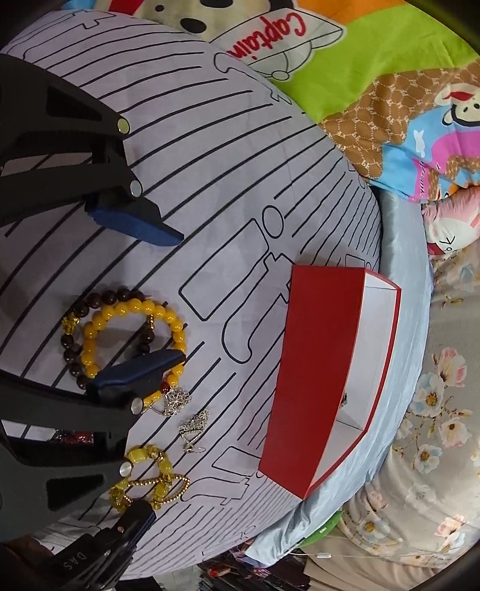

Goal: Organize jewelry
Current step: 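Grasp the yellow bead bracelet with the right tool while the left tool grasps the orange bead bracelet, then carry both bead bracelets into the red box and open both tools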

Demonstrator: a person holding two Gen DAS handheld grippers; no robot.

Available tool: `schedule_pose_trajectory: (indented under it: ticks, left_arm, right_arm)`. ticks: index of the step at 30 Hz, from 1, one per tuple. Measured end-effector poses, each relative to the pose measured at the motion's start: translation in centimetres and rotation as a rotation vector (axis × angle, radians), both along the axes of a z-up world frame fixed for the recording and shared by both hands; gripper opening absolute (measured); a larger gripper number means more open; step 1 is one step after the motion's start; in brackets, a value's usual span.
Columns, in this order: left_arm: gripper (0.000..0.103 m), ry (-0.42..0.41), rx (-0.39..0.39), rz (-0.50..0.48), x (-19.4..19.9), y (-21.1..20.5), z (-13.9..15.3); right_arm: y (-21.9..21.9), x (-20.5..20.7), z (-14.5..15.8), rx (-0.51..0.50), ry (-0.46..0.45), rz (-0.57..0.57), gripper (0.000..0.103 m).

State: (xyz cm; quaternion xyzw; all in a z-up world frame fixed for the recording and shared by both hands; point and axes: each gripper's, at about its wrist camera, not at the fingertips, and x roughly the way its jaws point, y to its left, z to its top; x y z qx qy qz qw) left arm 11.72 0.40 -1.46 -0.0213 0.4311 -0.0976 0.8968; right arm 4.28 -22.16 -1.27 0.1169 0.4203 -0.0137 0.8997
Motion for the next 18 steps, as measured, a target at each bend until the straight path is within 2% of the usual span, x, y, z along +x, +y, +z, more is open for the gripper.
schedule_pose_trajectory:
  ticks: [5, 8, 9, 13, 18]
  left_arm:
    - [0.031, -0.012, 0.014, -0.020, 0.0, -0.7, 0.0]
    - [0.013, -0.006, -0.002, -0.048, -0.3, -1.0, 0.1]
    - [0.010, -0.005, -0.002, -0.053, -0.4, -1.1, 0.1]
    - [0.010, 0.001, -0.022, -0.058, -0.5, -0.9, 0.5]
    - [0.008, -0.020, -0.061, -0.065, -1.0, -0.4, 2.4]
  right_arm:
    - [0.0, 0.0, 0.0, 0.000, 0.000, 0.000, 0.010]
    - [0.0, 0.0, 0.0, 0.000, 0.000, 0.000, 0.010]
    - [0.0, 0.0, 0.0, 0.000, 0.000, 0.000, 0.010]
    - [0.0, 0.0, 0.1, 0.001, -0.002, 0.001, 0.010]
    - [-0.1, -0.2, 1.4, 0.031, -0.022, 0.010, 0.009]
